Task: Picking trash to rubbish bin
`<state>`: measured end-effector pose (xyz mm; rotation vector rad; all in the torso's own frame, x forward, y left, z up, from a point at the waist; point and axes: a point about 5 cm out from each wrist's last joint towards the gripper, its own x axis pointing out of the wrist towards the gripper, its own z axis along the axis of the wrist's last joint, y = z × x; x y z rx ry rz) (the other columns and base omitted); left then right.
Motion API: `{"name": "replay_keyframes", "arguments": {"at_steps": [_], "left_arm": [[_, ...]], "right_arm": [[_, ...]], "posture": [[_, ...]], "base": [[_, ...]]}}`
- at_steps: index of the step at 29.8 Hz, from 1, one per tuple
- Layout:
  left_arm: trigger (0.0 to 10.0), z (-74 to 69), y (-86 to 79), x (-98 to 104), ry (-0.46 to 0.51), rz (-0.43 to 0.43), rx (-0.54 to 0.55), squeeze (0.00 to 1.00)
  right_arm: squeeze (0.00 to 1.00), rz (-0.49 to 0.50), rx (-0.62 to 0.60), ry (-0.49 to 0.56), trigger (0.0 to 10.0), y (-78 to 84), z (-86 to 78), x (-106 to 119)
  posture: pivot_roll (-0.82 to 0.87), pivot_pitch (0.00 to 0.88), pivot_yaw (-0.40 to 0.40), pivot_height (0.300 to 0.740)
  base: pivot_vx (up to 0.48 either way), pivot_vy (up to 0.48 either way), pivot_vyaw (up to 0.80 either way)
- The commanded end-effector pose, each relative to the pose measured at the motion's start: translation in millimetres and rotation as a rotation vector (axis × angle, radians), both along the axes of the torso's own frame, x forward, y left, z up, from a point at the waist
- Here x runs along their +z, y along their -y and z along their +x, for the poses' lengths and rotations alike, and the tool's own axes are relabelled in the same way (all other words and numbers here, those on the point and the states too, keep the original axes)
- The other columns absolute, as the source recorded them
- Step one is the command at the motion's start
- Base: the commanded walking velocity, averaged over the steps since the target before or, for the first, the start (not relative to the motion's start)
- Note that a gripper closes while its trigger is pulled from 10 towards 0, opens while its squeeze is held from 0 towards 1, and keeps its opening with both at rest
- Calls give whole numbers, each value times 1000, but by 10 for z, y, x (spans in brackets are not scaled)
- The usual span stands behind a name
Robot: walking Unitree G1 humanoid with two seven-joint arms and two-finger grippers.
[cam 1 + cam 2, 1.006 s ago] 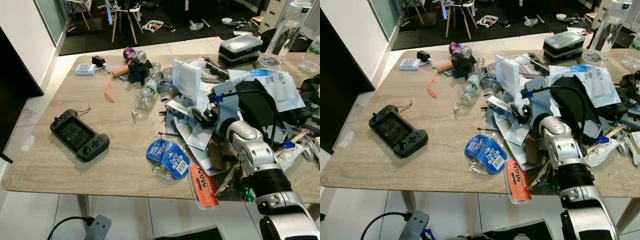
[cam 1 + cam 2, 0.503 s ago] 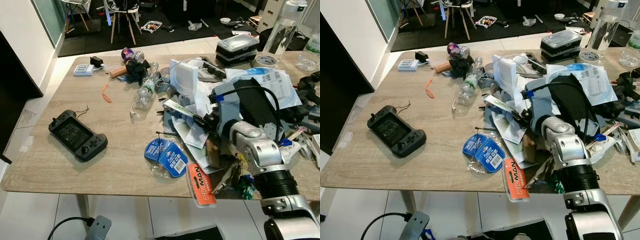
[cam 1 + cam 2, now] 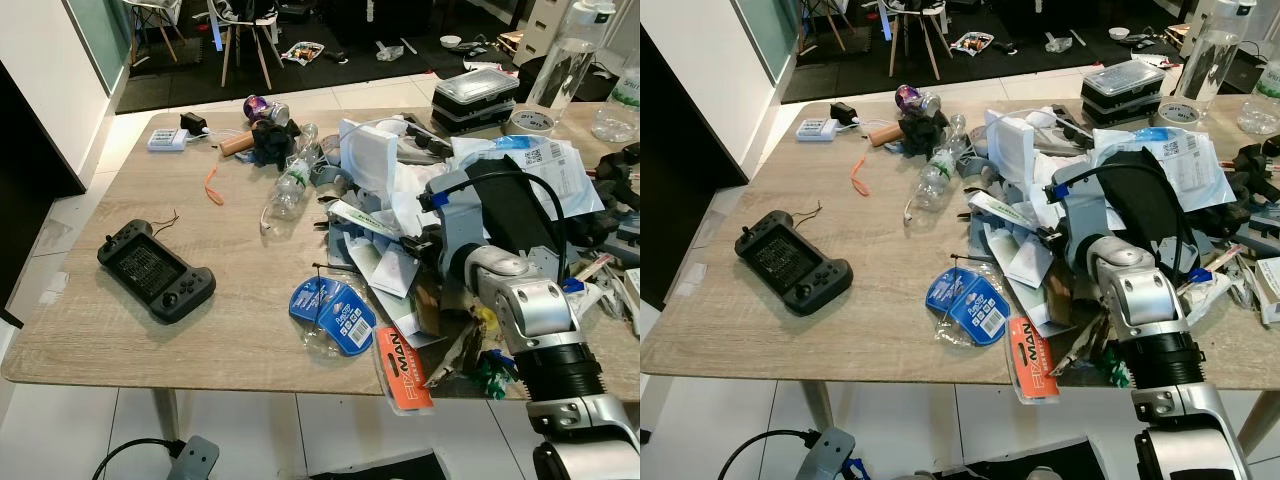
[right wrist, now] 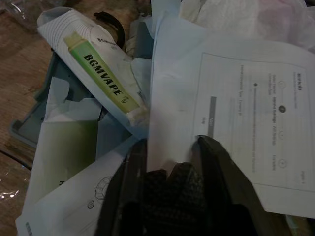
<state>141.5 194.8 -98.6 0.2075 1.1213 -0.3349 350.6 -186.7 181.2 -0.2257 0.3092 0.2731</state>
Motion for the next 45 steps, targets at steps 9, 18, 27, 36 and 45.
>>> {"name": "replay_keyframes", "arguments": {"at_steps": [9,18,27,36,45], "left_arm": [[10000,-68,48,-40,-21,18,54,0],[10000,-57,-230,2,-13,62,208,0],[10000,-25,-149,-7,-11,66,218,0],[10000,1,-163,5,-11,64,217,0],[10000,-17,-108,-11,-13,56,209,0]], "right_arm": [[0,70,-76,198,0,64,71,291],[0,452,85,602,10000,-146,-52,1043],[0,586,232,619,10000,-336,-139,1070],[0,619,257,597,10000,-395,-147,988],[0,676,312,620,10000,-441,-192,1024]], "posture": [[-17,110,85,740],[-10,107,86,740],[-8,104,87,740],[-8,109,90,740],[-6,108,87,740]], "base": [[0,0,0],[0,0,0],[-200,0,0],[-338,0,0],[-336,0,0]]}}
